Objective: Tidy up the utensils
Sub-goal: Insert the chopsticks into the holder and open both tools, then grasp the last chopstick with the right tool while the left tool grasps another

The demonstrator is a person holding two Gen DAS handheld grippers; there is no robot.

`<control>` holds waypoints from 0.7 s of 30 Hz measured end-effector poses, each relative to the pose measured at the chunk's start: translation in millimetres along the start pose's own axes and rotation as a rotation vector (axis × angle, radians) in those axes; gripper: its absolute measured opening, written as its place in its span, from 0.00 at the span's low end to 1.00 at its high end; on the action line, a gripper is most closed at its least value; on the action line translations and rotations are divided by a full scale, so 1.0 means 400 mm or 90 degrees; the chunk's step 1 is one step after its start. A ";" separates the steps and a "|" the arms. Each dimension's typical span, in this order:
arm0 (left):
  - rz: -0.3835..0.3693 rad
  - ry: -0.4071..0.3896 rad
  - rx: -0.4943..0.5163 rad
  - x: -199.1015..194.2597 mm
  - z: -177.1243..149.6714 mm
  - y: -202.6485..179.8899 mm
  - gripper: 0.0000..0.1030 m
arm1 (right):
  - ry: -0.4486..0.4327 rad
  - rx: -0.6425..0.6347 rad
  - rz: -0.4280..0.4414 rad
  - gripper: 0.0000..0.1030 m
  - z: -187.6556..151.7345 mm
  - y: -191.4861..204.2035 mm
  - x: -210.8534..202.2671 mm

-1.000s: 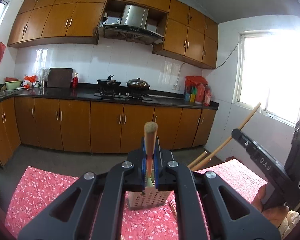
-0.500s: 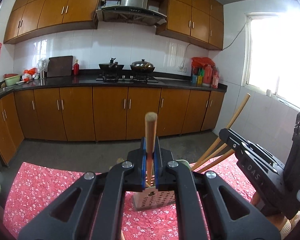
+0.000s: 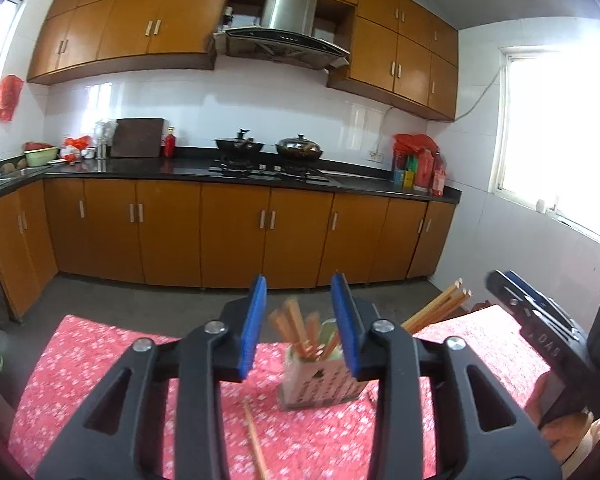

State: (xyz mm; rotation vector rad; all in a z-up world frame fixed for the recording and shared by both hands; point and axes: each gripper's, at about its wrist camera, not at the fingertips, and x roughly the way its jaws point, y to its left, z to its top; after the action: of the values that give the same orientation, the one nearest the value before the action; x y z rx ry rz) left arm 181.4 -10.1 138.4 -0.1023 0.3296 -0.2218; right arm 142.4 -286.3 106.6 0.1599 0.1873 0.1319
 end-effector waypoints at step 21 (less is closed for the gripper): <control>0.128 0.274 -0.058 0.009 -0.470 0.223 0.54 | 0.425 0.023 0.010 0.28 -0.452 -0.030 0.090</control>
State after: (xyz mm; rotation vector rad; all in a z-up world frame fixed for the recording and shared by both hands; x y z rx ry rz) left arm 139.9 63.6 -51.9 -0.1099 0.7743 -0.0266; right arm 143.5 -266.6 -77.1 0.1481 0.8544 0.1948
